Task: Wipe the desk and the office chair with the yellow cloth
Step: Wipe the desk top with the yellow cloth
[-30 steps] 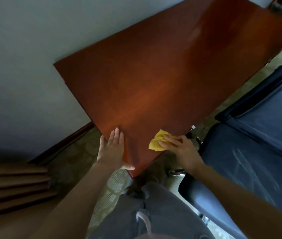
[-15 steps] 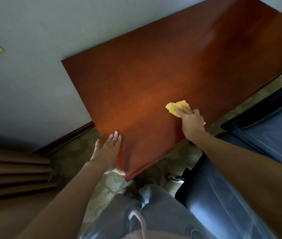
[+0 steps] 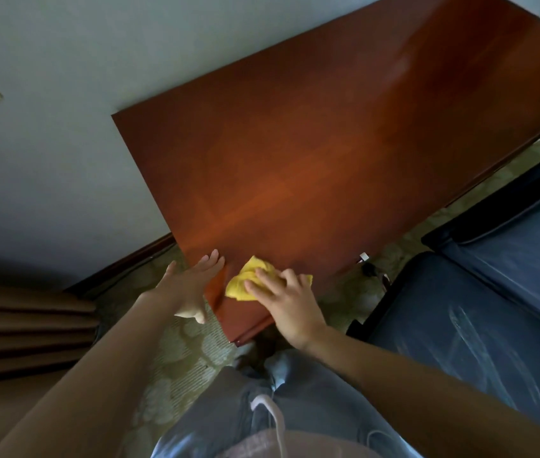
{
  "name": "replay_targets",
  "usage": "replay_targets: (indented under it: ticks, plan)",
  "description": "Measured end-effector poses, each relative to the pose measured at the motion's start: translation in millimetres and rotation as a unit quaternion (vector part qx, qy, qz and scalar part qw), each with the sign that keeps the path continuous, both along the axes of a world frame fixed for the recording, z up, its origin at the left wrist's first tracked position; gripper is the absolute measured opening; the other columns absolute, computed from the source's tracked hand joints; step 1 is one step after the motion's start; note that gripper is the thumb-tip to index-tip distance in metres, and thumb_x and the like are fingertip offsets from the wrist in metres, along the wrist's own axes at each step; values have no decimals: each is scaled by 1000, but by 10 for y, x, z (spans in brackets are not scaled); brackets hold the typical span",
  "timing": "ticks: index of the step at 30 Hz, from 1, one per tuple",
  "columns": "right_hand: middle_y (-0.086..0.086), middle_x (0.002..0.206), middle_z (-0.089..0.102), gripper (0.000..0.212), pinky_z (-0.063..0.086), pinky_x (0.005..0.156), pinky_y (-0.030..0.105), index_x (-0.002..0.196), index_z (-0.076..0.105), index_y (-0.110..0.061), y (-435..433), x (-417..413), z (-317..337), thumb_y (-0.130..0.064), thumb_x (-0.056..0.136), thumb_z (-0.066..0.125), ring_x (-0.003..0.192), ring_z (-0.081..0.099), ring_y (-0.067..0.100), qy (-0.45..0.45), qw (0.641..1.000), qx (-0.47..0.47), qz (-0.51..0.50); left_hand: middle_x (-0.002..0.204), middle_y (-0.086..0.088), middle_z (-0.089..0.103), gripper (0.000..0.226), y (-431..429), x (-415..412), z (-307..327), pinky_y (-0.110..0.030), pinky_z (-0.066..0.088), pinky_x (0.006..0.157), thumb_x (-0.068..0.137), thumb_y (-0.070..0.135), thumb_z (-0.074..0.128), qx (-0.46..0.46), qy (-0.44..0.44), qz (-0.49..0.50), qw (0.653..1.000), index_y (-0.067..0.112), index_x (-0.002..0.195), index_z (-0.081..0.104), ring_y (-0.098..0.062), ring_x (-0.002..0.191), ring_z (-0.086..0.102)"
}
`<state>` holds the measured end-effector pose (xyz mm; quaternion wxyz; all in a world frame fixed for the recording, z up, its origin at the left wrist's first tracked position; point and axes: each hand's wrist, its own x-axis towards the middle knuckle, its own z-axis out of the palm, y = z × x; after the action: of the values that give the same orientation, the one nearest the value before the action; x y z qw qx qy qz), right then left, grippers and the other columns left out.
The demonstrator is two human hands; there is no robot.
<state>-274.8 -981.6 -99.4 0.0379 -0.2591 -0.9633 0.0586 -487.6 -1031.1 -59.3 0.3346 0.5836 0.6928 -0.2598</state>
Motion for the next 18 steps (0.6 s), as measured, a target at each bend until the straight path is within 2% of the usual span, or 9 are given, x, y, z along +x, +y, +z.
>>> replay_targets:
  ticks: [5, 8, 10, 12, 14, 16, 18]
  plan:
    - [-1, 121, 65, 46, 52, 64, 33, 114, 68, -30, 14, 253, -62, -14, 83, 39, 80, 63, 25, 23, 987, 21, 158, 157, 5, -22, 104, -32, 46, -37, -53, 0, 116, 84, 21, 65, 35, -3, 16, 999, 24, 150, -15, -10, 146, -10]
    - [-2, 126, 62, 52, 51, 67, 31, 119, 66, -32, 203, 468, -54, -9, 77, 45, 88, 64, 24, 8, 977, 36, 209, 158, 4, -19, 96, -51, 63, -50, -53, 2, 117, 89, 31, 60, 51, -9, 27, 998, 24, 151, -12, -11, 147, -8]
    - [-3, 128, 60, 61, 49, 67, 29, 121, 64, -32, 351, 623, -34, -3, 70, 46, 90, 63, 24, -6, 977, 38, 209, 158, 3, -19, 95, -55, 68, -60, -53, 3, 118, 90, 40, 58, 55, -14, 29, 998, 22, 151, -12, -11, 147, -8]
    - [-3, 131, 58, 76, 49, 66, 29, 123, 63, -30, 539, 774, -16, 8, 57, 64, 89, 62, 24, -26, 982, 21, 188, 158, 3, -19, 95, -58, 65, -62, -53, 3, 118, 90, 46, 56, 54, -17, 30, 998, 22, 151, -12, -12, 147, -9]
    - [-2, 132, 58, 92, 50, 63, 31, 124, 63, -28, 754, 911, 32, 17, 44, 74, 87, 62, 25, -47, 989, 1, 141, 158, 4, -20, 94, -64, 59, -70, -53, 2, 118, 90, 47, 55, 55, -18, 31, 998, 23, 151, -13, -11, 147, -9]
    - [-1, 135, 55, 91, 47, 67, 31, 127, 60, -26, 981, 1023, 80, 19, 49, 73, 90, 60, 28, -74, 992, -10, 99, 158, 5, -20, 92, -69, 58, -78, -53, 2, 117, 92, 44, 54, 55, -19, 37, 998, 24, 151, -13, -10, 146, -9]
    - [-3, 145, 43, 89, 44, 77, 34, 137, 48, -29, 1201, 1085, 96, 19, 64, 64, 102, 52, 29, -103, 993, -32, 56, 158, 6, -20, 87, -73, 65, -84, -53, 1, 117, 94, 40, 52, 57, -20, 45, 997, 25, 151, -13, -9, 146, -9]
